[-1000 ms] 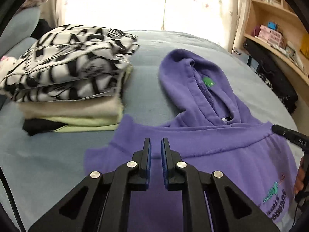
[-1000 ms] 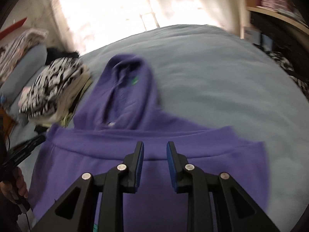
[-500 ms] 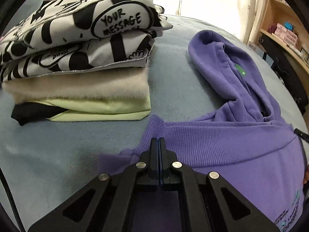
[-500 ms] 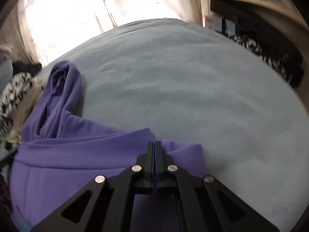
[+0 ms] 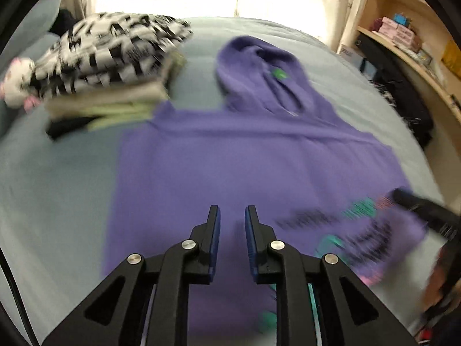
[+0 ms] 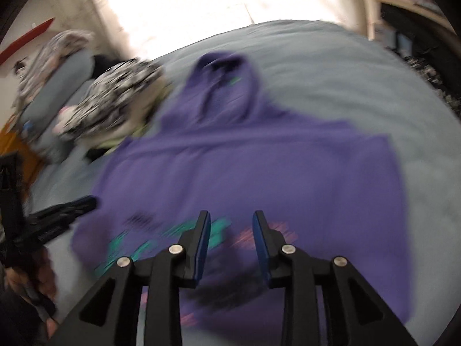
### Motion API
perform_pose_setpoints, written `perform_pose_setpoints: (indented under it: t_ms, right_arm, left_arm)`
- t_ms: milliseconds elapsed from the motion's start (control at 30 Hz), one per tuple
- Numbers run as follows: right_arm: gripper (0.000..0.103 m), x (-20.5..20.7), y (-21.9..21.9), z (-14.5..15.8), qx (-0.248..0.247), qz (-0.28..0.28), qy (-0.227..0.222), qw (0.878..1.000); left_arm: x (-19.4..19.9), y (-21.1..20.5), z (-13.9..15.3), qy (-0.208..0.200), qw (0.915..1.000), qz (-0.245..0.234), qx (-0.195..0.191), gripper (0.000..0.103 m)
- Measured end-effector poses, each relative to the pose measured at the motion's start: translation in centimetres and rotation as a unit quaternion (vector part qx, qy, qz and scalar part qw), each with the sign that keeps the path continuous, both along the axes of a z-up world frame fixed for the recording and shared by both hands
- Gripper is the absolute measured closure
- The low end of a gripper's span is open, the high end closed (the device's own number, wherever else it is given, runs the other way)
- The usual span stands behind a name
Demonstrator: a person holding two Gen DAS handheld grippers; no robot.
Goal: Fold large clothes
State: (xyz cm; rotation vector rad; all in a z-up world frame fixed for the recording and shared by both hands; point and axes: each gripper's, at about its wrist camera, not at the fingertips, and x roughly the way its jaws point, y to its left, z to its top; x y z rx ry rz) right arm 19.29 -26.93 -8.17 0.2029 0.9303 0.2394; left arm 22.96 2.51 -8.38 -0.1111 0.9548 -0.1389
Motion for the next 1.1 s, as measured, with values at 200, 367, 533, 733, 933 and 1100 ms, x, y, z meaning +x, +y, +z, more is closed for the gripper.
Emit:
perform_pose_setpoints:
  t_ms: [200, 367, 533, 733, 933, 1100]
  right_arm:
    - [0.073, -1.5, 3.6, -3.0, 0.025, 0.007, 0.035, 0.999]
    - [0.073, -3.5, 0.6, -3.8, 0.007, -0.019, 0.035, 0.999]
    - [0.073, -5.6, -5.9, -3.9, -0.099, -0.104, 0.027, 0.989]
    - [0.077, -7.8, -11.7, -3.7, -0.086, -0.168, 0.028, 0.982]
    - [0.072, -7.8, -9.5, -3.8, -0.145, -0.174, 0.026, 0.974]
    - [0.07, -7.8, -9.7, -4.1, -0.129, -0.194, 0.032, 0.972]
  left_arm:
    - [-2.9, -3.0, -2.6, 0.004, 0.9996, 0.014, 0.025, 0.087]
    - [-4.2, 0.6, -4.7, 0.015, 0.9975, 0.068, 0.015, 0.087]
    - [-6.3, 5.2, -5.3, 0.01, 0.993, 0.113, 0.032, 0.087]
    - [-6.8, 6.8, -5.7, 0.004, 0.9932, 0.117, 0.007, 0.087]
    - [-7.5, 6.0, -5.0, 0.005, 0.9917, 0.125, 0.028, 0.087]
    - [-8.0, 6.0, -4.1, 0.015, 0.9896, 0.142, 0.018, 0.085]
